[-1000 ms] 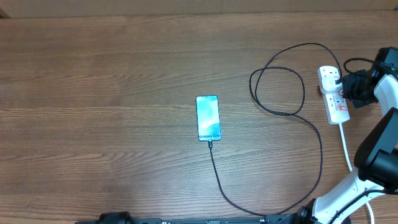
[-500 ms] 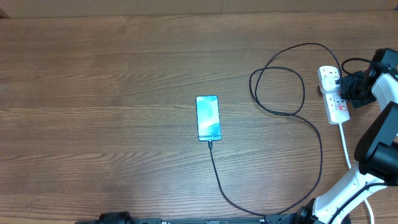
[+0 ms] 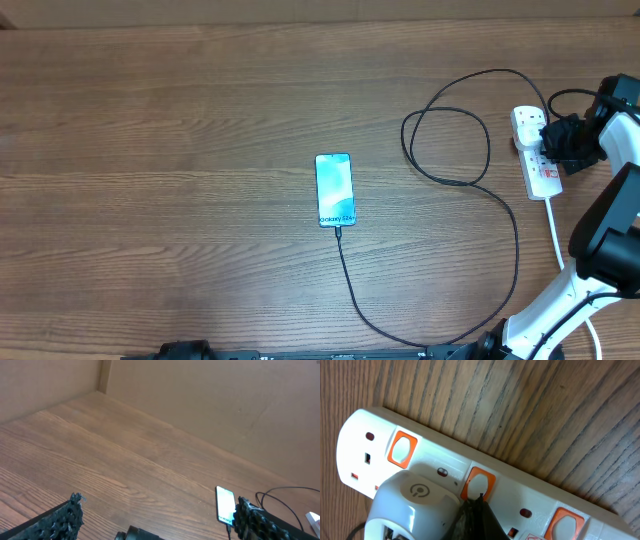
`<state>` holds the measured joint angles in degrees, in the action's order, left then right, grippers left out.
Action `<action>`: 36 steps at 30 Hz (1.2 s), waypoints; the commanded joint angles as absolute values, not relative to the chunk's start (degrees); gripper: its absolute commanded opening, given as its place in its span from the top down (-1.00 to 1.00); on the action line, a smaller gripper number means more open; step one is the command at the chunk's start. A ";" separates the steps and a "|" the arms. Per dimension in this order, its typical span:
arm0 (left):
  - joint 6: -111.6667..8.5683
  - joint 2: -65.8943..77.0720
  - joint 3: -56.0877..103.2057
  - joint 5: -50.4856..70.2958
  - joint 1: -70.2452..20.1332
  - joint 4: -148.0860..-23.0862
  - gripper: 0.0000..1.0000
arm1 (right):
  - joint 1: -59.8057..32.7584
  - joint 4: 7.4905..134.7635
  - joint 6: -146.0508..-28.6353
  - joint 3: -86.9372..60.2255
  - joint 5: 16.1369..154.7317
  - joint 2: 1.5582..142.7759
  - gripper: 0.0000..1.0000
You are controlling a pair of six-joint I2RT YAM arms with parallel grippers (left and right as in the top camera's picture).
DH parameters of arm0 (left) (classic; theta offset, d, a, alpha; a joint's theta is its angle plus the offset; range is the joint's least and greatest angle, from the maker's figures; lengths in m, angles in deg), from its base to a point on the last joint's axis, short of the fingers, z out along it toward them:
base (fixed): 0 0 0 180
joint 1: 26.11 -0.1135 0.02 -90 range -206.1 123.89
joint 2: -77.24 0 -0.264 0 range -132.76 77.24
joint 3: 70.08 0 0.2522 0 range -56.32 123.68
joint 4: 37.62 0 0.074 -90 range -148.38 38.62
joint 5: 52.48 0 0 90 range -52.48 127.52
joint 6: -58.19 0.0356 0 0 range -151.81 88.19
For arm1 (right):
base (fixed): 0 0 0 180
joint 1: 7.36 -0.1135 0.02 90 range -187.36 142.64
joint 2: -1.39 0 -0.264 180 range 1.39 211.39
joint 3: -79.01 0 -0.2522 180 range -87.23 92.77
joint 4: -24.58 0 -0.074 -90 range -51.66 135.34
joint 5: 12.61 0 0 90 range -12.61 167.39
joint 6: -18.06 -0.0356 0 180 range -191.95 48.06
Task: Plug charger to phone and switch on socket
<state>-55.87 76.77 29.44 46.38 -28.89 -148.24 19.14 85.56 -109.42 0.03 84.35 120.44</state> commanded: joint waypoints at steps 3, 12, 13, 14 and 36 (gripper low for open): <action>-56.26 76.98 29.31 46.93 -29.46 -148.15 -1.00 | 17.63 83.33 -108.74 3.20 87.46 120.98 0.92; -56.26 76.98 29.31 46.93 -29.46 -148.15 -1.00 | 19.05 85.19 -108.94 6.72 88.51 120.98 0.92; -56.26 76.98 29.31 46.93 -29.46 -148.15 -0.99 | 19.08 85.24 -108.92 6.98 88.68 120.98 0.92; -56.26 76.98 29.31 46.93 -29.46 -148.15 -1.00 | 19.08 85.32 -108.92 7.05 88.79 120.98 0.92; -56.26 76.98 29.31 46.93 -29.46 -148.15 -1.00 | 18.44 92.60 -111.12 9.74 80.57 121.62 0.92</action>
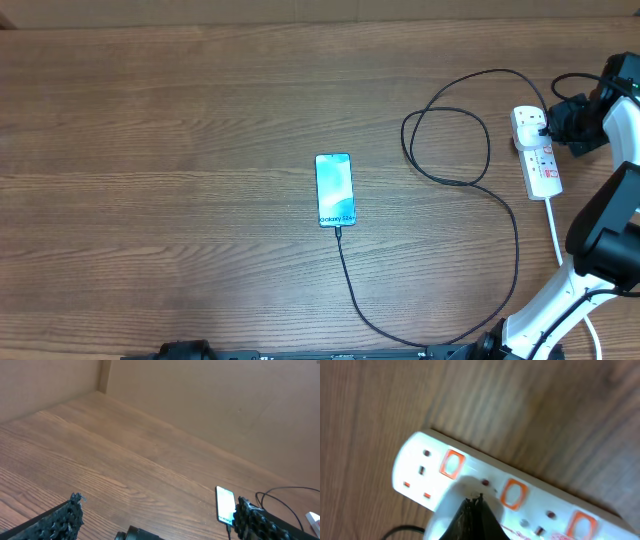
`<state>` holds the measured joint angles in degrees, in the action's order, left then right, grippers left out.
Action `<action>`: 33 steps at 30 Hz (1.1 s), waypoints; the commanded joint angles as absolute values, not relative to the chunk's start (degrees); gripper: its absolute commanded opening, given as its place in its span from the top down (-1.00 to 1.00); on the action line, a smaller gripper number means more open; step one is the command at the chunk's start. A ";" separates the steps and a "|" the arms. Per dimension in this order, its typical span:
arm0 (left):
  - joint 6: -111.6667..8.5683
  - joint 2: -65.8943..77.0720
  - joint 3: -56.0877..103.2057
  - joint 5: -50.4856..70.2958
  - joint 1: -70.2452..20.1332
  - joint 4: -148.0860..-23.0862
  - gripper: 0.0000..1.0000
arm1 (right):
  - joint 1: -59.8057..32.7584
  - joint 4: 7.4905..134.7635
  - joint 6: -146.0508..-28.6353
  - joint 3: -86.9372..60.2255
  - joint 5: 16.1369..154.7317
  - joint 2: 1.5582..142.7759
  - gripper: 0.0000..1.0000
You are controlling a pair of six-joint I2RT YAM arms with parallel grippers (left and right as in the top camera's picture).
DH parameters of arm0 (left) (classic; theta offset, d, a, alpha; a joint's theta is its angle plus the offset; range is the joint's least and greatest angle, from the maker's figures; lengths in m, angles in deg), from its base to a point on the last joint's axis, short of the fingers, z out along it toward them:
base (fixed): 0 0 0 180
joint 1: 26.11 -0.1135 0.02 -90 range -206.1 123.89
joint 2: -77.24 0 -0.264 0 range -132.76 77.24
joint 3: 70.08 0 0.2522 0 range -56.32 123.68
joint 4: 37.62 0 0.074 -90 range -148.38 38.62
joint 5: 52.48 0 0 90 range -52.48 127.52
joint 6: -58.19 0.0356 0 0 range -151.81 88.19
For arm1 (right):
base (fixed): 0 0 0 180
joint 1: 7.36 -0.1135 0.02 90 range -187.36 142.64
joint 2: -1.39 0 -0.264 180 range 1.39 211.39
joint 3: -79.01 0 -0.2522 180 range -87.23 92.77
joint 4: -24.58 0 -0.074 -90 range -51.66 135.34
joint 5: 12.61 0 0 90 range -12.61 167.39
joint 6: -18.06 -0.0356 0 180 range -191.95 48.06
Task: Plug charger to phone and switch on socket
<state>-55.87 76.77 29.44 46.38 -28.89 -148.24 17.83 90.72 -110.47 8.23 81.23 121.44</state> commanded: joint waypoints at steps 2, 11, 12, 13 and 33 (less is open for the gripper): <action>-56.26 76.98 29.31 46.93 -29.46 -148.15 -1.00 | 19.43 94.57 -111.15 10.70 80.42 121.62 0.92; -56.26 76.98 29.31 46.93 -29.46 -148.15 -0.99 | 20.58 95.86 -110.84 10.89 81.31 121.66 0.92; -56.26 76.98 29.31 46.93 -29.46 -148.15 -0.99 | 20.43 95.79 -110.84 10.87 81.58 121.75 0.92; -56.26 76.98 29.31 46.93 -29.46 -148.15 -1.00 | 20.32 95.81 -110.84 10.87 81.71 121.84 0.92; -56.26 76.98 29.31 46.93 -29.46 -148.15 -1.00 | 20.04 93.96 -109.77 10.85 86.49 124.42 0.92</action>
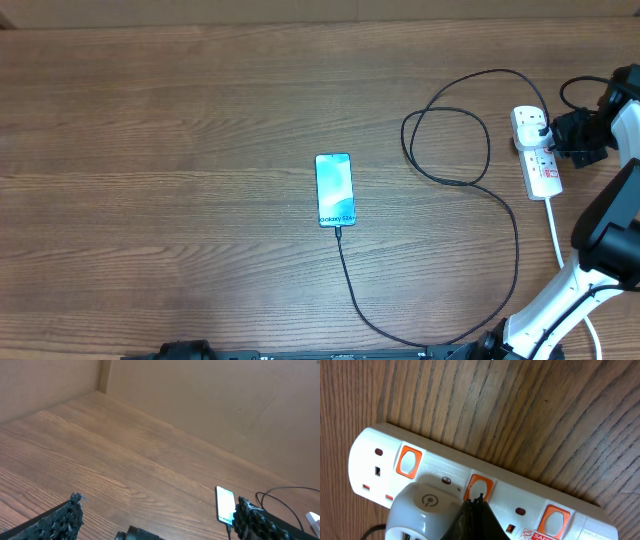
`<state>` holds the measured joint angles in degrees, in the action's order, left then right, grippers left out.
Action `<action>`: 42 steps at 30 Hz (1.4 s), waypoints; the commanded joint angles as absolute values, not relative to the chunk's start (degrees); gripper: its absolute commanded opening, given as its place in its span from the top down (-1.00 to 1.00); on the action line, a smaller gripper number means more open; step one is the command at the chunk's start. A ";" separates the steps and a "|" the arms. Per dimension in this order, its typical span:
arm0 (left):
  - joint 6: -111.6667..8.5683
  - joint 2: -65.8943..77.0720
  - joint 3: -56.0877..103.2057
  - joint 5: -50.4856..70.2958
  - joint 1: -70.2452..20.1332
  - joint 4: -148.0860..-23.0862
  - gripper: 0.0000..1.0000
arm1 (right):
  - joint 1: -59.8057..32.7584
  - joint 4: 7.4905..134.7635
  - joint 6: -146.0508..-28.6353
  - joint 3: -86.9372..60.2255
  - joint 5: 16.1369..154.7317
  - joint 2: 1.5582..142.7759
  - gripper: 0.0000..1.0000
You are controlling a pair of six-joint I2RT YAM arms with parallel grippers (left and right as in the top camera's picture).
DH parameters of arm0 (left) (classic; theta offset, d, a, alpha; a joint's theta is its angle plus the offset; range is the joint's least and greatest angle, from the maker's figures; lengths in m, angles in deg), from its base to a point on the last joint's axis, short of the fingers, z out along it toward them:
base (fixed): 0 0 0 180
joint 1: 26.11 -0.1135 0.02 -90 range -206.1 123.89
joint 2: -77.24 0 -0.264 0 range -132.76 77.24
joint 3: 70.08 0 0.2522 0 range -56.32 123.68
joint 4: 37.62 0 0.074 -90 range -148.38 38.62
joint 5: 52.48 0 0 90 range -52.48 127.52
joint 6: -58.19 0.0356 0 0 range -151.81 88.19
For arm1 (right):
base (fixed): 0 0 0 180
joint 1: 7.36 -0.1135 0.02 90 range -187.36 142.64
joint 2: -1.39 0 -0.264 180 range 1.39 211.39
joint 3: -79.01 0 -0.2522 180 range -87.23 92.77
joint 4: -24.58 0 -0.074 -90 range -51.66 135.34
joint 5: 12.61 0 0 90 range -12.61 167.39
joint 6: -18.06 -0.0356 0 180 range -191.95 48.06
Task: Plug charger to phone and switch on socket
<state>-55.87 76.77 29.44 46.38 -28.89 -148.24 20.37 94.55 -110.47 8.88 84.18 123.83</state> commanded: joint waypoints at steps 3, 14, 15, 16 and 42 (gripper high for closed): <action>-56.26 76.98 29.31 46.93 -29.46 -148.15 -1.00 | 20.02 94.00 -109.77 10.83 86.56 124.46 0.92; -56.26 76.98 29.31 46.93 -29.46 -148.15 -1.00 | 15.67 93.65 -108.24 10.61 86.98 129.60 0.92; -56.26 76.98 29.31 46.93 -29.46 -148.15 -0.99 | 15.12 94.22 -108.26 10.70 87.02 129.53 0.92; -56.26 76.98 29.31 46.93 -29.46 -148.15 -0.99 | 14.75 94.94 -108.26 10.94 87.15 129.12 0.92; -56.26 76.98 29.31 46.93 -29.46 -148.15 -1.00 | 10.99 124.14 -95.47 16.07 89.75 69.90 0.69</action>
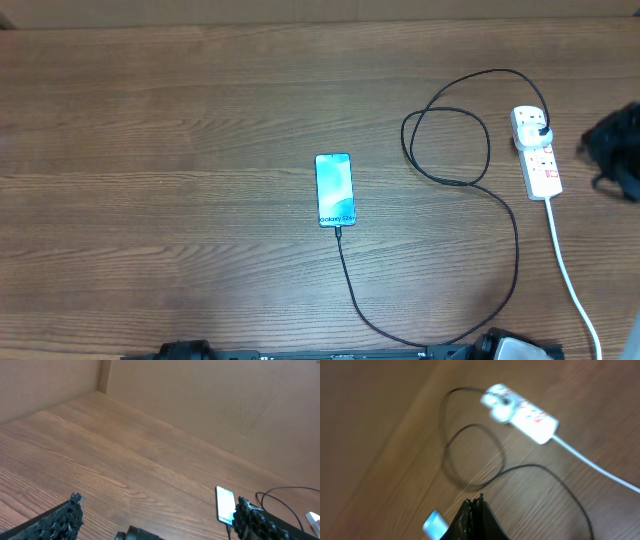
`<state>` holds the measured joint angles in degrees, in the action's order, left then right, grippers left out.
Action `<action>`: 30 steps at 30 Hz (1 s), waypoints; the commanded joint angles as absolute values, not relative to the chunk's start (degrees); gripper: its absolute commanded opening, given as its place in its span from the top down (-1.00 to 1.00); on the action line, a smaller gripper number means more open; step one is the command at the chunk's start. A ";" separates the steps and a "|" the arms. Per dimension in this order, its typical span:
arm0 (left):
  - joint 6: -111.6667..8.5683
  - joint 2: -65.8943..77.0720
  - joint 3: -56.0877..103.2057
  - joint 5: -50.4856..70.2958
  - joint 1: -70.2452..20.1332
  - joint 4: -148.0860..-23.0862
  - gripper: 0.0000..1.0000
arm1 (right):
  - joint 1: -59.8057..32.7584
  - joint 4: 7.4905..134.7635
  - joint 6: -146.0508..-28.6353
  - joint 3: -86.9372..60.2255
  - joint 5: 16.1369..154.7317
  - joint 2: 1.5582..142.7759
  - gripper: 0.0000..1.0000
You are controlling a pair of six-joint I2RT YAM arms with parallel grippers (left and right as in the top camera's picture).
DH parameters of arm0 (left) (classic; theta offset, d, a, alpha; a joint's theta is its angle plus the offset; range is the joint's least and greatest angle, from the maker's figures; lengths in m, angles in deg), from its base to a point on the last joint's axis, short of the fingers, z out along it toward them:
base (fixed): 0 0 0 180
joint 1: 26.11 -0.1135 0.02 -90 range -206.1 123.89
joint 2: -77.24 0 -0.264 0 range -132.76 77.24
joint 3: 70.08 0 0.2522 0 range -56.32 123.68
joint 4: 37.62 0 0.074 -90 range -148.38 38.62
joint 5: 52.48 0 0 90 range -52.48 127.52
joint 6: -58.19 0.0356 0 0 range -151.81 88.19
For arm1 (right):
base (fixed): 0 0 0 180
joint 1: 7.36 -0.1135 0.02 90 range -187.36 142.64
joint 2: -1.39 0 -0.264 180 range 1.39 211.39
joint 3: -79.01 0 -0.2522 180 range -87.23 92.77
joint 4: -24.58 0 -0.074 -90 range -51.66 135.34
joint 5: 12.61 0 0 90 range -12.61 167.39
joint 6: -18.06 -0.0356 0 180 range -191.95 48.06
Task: Plug charger to phone and switch on socket
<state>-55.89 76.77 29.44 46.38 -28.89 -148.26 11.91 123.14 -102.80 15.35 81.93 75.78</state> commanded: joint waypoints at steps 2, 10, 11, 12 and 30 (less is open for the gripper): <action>-56.26 76.98 29.31 46.93 -29.46 -148.15 -1.00 | 10.92 126.98 -95.74 16.07 91.04 64.79 -0.35; -56.26 76.98 29.31 46.93 -29.46 -148.15 -1.00 | 10.92 135.38 -95.60 16.05 90.65 50.63 -0.99; -56.26 76.98 29.31 46.93 -29.46 -148.15 -1.00 | 10.92 135.31 -95.60 16.01 89.66 49.47 -1.00; -56.26 76.98 29.31 46.93 -29.46 -148.15 -1.00 | 10.92 135.38 -95.65 16.01 88.29 48.53 -0.99; -56.26 76.98 29.31 46.93 -29.46 -148.15 -1.00 | 10.92 134.63 -83.78 10.54 87.57 45.23 -0.99</action>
